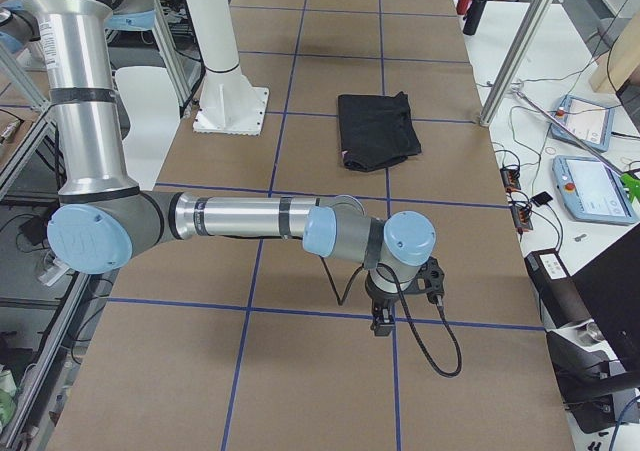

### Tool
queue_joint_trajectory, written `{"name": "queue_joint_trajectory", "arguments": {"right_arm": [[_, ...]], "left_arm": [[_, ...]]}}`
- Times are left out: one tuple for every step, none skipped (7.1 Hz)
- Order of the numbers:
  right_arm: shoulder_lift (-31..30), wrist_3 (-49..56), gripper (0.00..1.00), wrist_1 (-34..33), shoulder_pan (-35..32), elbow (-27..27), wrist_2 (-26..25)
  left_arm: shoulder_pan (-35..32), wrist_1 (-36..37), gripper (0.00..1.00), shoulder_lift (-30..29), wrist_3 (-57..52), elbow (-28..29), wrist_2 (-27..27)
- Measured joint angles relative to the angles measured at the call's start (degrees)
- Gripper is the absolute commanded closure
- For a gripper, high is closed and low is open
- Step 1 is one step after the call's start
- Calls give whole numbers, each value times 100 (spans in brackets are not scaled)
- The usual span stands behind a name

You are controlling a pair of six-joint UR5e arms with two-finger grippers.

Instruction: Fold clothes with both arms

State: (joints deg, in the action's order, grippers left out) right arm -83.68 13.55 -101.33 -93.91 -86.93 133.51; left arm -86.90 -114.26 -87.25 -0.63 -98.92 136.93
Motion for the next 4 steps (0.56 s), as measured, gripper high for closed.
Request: {"name": "queue_joint_trajectory", "arguments": {"right_arm": [[-14, -9, 0, -6, 38, -33, 16], [-38, -15, 0, -11, 56, -45, 23], [-59, -16, 0, -15, 51, -62, 56], [-170, -7, 0, 6, 38, -212, 124]], "left_arm": [[-4, -17, 0, 240, -11, -333, -20], [0, -23, 0, 385, -30, -569, -65], [10, -18, 0, 420, -46, -674, -98], [15, -5, 0, 414, -39, -720, -99]]}}
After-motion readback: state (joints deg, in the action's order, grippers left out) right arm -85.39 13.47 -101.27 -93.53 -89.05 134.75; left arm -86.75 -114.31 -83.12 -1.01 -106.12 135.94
